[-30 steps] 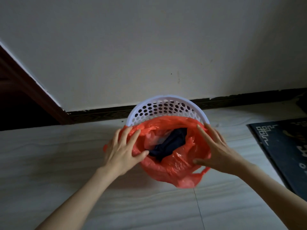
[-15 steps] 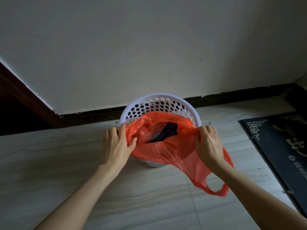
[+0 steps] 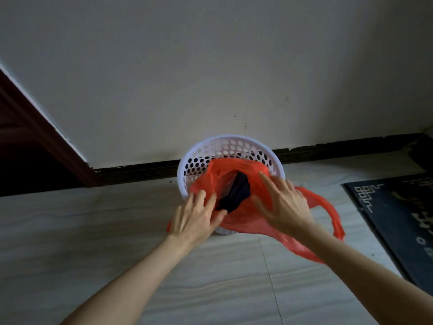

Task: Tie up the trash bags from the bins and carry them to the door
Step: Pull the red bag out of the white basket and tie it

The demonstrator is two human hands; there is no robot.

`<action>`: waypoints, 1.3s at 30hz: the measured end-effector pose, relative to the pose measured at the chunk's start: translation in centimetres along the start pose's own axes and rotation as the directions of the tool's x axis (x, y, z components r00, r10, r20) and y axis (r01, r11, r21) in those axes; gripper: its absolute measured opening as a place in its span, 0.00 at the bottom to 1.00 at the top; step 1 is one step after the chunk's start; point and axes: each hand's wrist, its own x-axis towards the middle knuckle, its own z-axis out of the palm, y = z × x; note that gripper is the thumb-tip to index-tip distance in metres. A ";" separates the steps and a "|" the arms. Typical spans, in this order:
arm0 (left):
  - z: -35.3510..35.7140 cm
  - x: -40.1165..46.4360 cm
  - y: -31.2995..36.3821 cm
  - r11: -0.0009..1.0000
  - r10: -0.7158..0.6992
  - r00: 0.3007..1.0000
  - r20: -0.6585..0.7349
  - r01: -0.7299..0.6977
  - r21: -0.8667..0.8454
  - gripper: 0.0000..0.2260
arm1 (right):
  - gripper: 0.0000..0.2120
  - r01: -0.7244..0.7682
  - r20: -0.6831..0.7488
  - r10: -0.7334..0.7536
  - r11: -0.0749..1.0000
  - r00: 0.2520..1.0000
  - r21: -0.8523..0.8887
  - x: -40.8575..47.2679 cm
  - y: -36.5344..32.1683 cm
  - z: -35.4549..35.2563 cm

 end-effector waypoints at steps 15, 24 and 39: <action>-0.2 1.1 -3.2 0.815 0.165 0.986 -0.005 -0.140 -0.562 0.03 | 0.16 0.393 0.171 -0.393 0.919 0.904 0.036 -0.5 5.1 0.8; -0.4 -0.1 -1.8 0.859 0.362 0.932 -0.031 -0.346 -0.378 0.12 | 0.04 0.364 0.005 -0.370 0.912 0.929 -0.189 -0.7 4.3 -0.5; 0.2 -1.3 1.4 0.714 0.238 0.942 -0.237 -0.336 -0.615 0.11 | 0.43 0.155 0.246 -0.263 0.911 0.933 0.383 -1.3 -0.7 1.2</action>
